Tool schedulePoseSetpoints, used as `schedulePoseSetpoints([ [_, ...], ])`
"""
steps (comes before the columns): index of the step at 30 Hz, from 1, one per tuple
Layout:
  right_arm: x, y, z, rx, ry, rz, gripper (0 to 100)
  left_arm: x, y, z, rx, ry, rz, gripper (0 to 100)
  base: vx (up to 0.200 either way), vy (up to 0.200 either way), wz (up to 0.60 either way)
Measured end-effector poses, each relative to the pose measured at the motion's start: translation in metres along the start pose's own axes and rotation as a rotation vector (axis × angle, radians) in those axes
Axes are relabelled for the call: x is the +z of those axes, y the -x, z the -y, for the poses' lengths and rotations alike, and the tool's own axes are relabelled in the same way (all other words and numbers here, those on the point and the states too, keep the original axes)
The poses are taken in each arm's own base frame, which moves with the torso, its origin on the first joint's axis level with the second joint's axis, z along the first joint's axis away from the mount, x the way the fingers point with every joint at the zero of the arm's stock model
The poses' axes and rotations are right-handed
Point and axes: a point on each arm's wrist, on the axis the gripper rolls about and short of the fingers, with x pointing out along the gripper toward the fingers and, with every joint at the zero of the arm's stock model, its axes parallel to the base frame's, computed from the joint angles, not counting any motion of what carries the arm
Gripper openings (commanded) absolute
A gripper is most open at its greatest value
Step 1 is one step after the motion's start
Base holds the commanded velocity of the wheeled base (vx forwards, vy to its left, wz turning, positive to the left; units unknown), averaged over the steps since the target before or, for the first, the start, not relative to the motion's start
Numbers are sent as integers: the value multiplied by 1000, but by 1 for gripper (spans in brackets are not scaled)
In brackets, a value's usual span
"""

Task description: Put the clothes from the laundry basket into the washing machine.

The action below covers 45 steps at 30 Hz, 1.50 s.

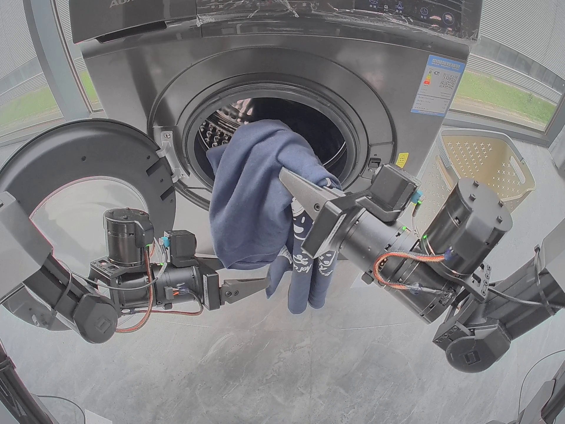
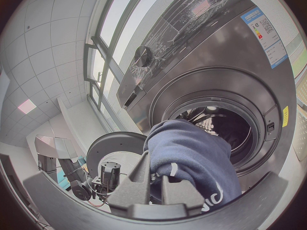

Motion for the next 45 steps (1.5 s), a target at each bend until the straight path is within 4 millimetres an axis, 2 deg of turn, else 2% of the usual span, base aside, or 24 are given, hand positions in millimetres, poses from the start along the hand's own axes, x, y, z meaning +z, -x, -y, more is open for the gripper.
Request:
schedulePoseSetpoints([
  [6, 0, 0, 0, 0, 0, 1, 0, 4, -2, 9, -22, 11, 22, 100, 0, 0, 0],
  [16, 0, -1, 0, 0, 0, 3, 0, 8, 9, 33, -73, -11, 40, 100, 0, 0, 0],
  [30, -2, 0, 1, -4, 3, -3, 0, 11, 6, 26, 43, -43, 126, 100, 0, 0, 0],
  [39, -2, 0, 1, -3, 3, -4, 0, 12, 1, 27, 34, -53, 144, 100, 0, 0, 0],
  [40, -2, -1, 1, -3, 3, -4, 0, 12, 1, 28, 31, -55, 147, 0, 0, 0, 0],
  [45, -3, -1, 1, -3, 3, -5, 0, 12, 1, 32, 28, -64, 162, 0, 0, 0, 0],
])
